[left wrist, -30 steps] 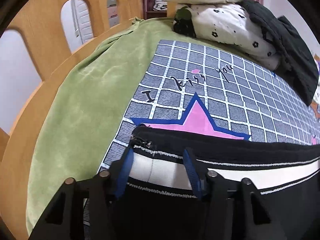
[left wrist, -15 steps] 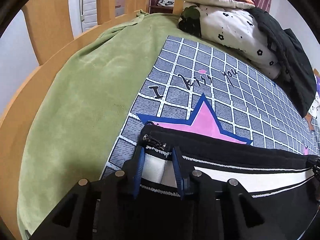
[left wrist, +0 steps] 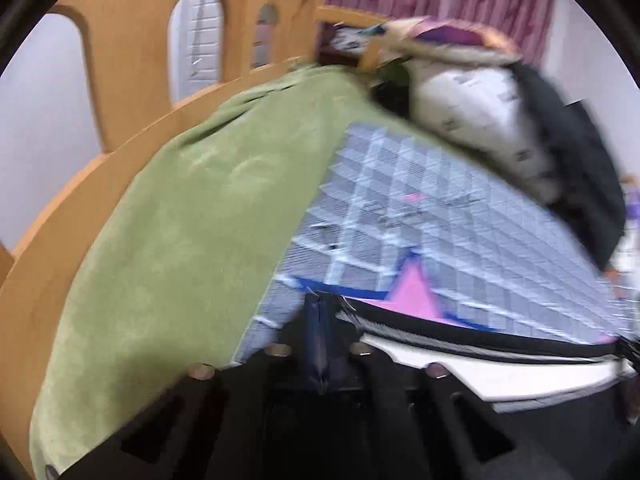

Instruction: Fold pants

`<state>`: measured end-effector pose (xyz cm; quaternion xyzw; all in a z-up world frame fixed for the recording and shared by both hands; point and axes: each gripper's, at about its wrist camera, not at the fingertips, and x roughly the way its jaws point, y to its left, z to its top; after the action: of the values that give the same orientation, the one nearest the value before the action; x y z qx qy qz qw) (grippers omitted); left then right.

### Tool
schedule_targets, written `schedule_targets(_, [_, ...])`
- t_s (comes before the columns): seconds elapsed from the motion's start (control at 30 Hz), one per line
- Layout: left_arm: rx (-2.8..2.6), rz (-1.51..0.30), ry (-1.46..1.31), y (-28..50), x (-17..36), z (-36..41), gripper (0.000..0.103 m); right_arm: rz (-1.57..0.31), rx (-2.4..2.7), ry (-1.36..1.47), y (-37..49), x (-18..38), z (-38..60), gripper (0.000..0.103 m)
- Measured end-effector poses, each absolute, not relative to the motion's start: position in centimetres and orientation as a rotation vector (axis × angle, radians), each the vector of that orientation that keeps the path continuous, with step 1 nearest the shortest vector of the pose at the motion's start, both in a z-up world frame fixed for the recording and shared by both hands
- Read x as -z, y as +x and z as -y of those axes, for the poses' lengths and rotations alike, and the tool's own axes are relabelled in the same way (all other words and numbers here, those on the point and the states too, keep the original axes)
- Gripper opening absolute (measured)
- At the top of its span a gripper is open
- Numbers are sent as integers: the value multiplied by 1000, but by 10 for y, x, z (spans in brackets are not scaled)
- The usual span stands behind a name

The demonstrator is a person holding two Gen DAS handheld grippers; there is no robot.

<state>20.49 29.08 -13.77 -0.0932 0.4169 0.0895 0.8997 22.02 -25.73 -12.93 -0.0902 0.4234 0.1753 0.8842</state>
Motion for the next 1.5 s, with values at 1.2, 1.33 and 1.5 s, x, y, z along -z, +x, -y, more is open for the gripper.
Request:
schedule_targets(1.2, [-177, -870, -2, 198, 141, -228, 41, -931, -85, -134, 190, 164, 387, 49])
schedule_targets(1.33, [-170, -872, 35, 193, 138, -227, 42, -902, -122, -131, 194, 157, 386, 49])
schedule_targets(1.5, [-144, -882, -77, 183, 136, -237, 45, -971, -283, -228, 202, 155, 363, 59])
